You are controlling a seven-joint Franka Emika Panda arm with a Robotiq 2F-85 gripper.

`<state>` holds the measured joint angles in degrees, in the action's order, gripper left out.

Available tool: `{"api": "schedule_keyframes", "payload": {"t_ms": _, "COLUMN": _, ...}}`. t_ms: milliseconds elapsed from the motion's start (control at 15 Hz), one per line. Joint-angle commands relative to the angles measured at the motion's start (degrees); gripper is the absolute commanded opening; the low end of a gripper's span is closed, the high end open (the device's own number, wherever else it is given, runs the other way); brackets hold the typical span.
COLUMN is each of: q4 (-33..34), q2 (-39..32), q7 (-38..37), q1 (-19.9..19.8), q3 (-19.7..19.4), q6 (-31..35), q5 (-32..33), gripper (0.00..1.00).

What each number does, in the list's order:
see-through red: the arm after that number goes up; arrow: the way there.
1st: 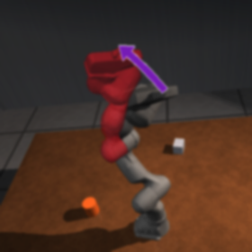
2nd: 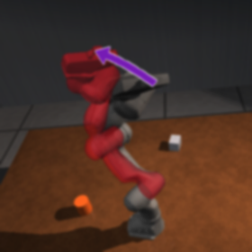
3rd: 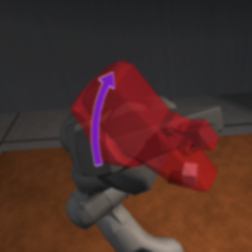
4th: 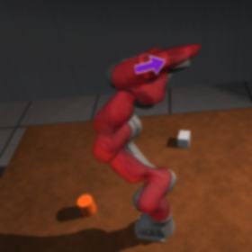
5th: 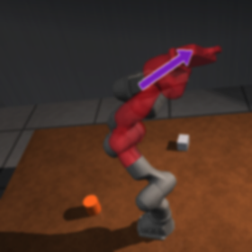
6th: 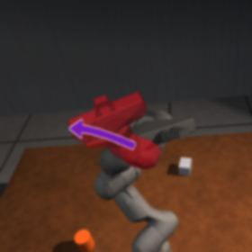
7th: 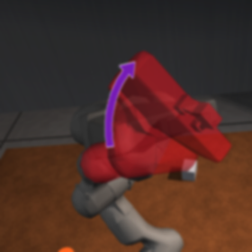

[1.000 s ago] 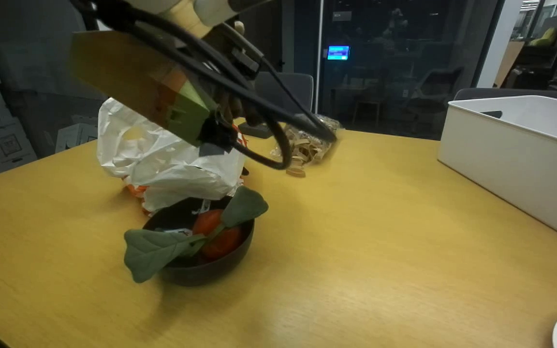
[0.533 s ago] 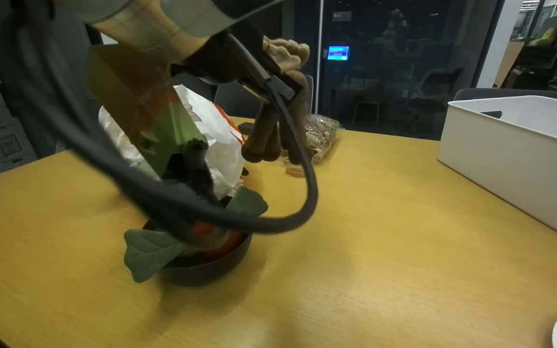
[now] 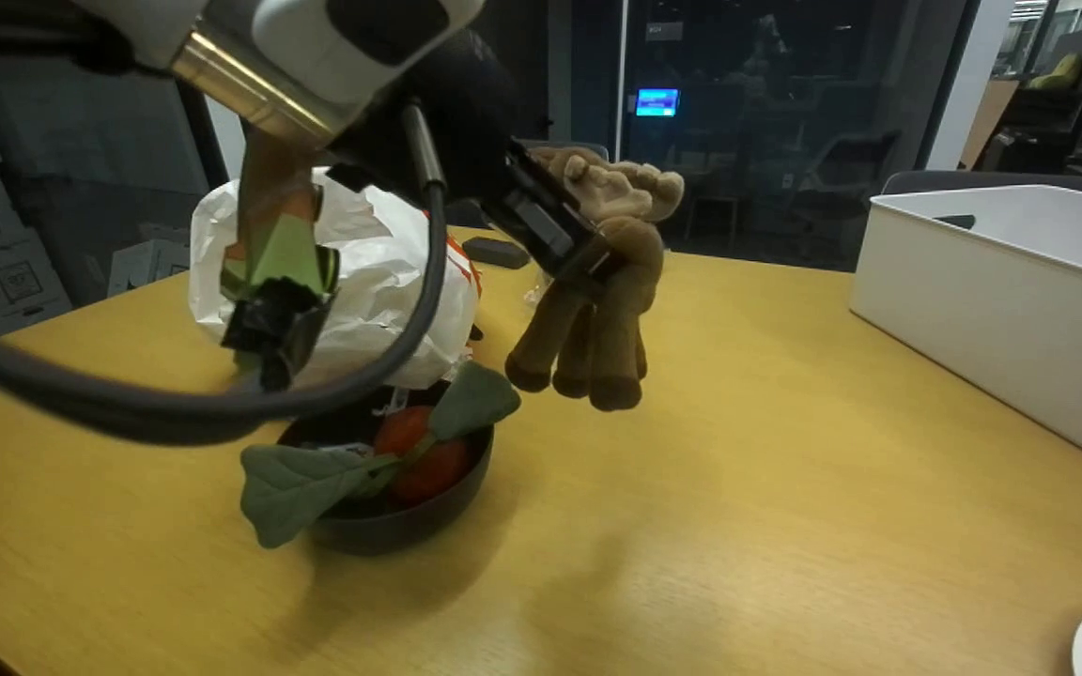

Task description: Put the radish and orange in the black bowl and put the moose on the table.

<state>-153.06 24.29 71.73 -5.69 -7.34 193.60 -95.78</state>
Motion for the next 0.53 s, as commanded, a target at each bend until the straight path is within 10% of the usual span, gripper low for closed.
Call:
{"api": "schedule_keyframes", "payload": {"t_ms": 0, "q4": 6.33, "q2": -10.76, "q7": -8.78, "q1": -0.43, "q3": 5.39, "q6": 11.13, "q5": 0.11, "gripper": 0.03}}
{"api": "schedule_keyframes", "payload": {"t_ms": 67, "q4": 7.55, "q2": -13.55, "q7": -11.3, "q1": -0.23, "q3": 6.36, "q6": 13.96, "q5": 0.19, "gripper": 0.31}}
{"api": "schedule_keyframes", "payload": {"t_ms": 467, "q4": 12.82, "q2": -25.04, "q7": -16.37, "q1": 1.04, "q3": 8.42, "q6": 21.26, "q5": -1.69, "gripper": 0.73}}
